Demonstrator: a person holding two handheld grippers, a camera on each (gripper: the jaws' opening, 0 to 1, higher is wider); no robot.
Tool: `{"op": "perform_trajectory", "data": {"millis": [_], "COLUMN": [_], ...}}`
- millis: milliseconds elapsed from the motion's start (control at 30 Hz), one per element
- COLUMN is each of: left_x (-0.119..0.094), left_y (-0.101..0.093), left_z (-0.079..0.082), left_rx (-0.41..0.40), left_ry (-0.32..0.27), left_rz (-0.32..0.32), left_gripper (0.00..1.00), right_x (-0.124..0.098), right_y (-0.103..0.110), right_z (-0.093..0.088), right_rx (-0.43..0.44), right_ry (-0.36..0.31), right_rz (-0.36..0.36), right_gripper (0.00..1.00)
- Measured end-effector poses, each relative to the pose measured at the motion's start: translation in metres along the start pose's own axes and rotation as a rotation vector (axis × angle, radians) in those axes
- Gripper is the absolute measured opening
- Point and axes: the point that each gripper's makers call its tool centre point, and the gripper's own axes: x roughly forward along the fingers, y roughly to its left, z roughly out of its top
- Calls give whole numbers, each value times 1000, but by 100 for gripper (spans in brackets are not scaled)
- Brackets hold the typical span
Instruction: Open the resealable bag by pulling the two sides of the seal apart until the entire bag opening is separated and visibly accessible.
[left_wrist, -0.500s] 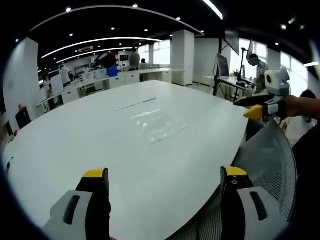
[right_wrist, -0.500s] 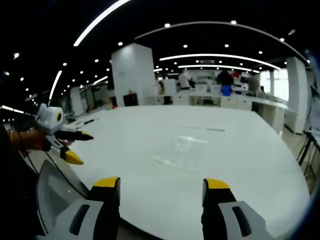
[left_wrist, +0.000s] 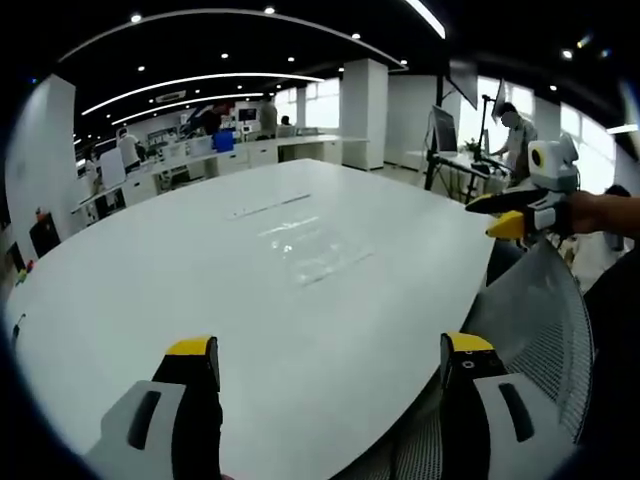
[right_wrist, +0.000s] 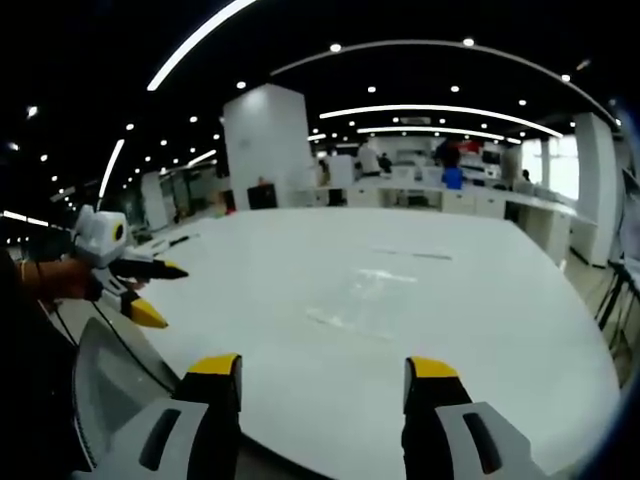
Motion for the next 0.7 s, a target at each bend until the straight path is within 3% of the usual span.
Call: {"op": "perform_trajectory", "data": {"millis": [700], "left_x": [3], "left_y": [-3], "left_z": [-3], "left_rx": [2], "left_ry": [13], "left_rz": [-14], "left_gripper": [88], "right_x": [2], "right_y": [2], "right_z": [-6], "right_rx": [5], "right_ry": [25], "right_rz": [12], "right_gripper": [63]}}
